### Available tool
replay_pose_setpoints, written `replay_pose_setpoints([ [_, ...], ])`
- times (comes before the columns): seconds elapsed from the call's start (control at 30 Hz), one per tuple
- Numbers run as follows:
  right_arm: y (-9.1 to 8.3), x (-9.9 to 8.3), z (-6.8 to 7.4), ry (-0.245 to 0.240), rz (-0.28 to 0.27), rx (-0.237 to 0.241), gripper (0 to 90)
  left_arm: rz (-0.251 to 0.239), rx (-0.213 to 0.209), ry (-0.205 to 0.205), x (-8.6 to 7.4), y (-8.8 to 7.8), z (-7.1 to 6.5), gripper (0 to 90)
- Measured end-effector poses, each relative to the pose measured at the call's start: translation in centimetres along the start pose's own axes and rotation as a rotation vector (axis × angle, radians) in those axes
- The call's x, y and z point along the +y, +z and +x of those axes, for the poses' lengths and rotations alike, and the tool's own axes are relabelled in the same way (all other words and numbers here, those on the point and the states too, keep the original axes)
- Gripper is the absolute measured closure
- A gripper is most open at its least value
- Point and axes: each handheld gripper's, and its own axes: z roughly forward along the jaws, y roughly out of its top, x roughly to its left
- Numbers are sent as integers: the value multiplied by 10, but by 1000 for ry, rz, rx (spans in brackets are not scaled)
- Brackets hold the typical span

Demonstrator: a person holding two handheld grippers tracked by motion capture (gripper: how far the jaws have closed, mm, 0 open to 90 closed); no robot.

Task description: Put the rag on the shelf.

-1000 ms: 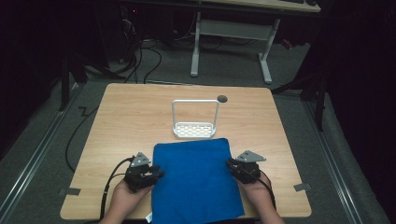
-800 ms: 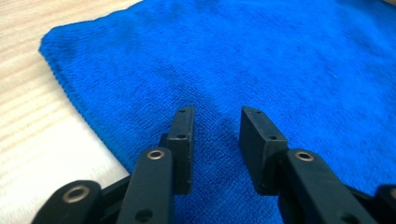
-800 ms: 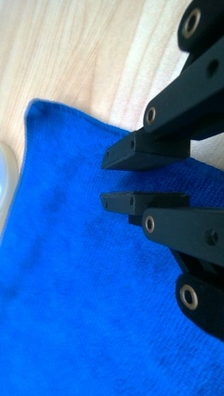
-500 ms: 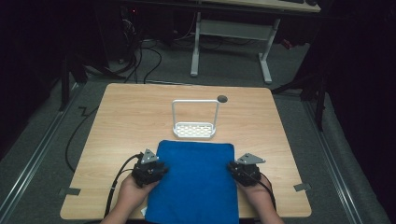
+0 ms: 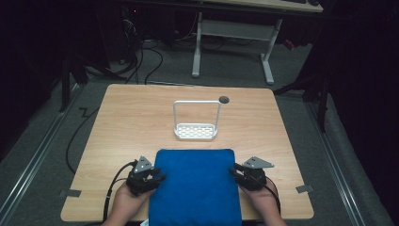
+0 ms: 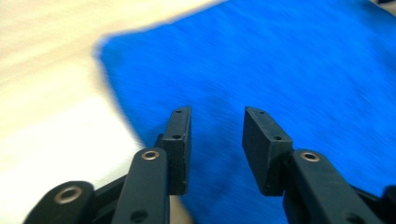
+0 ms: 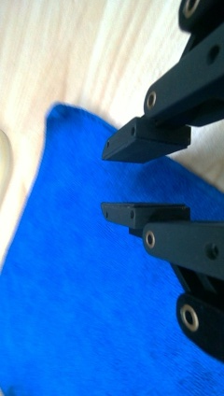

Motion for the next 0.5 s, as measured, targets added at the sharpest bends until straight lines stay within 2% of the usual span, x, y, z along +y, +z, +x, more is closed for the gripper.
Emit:
replay_pose_setpoints([
  [0.07, -2, 0, -3, 14, -18, -10, 664, -26, 30, -21, 2, 0, 9, 600],
  [0.13, -2, -1, -6, 19, -25, -23, 665, -48, 38, -54, 5, 3, 19, 558],
  [0.17, -2, -1, -6, 19, -25, -23, 665, -48, 38, -54, 5, 3, 19, 537],
  [0.2, -1, -1, -9, 29, -28, -31, 665, -58, 46, -83, 8, 6, 25, 516],
  [0.23, -1, -1, -10, 29, -29, -35, 665, -70, 55, -88, 10, 8, 27, 506],
  [0.37, -2, 0, -13, 36, -32, -42, 693, -38, 88, -103, 17, 21, 34, 504],
  [0.5, -3, 1, -14, 37, -35, -47, 704, -39, 99, -124, 24, 29, 40, 537],
])
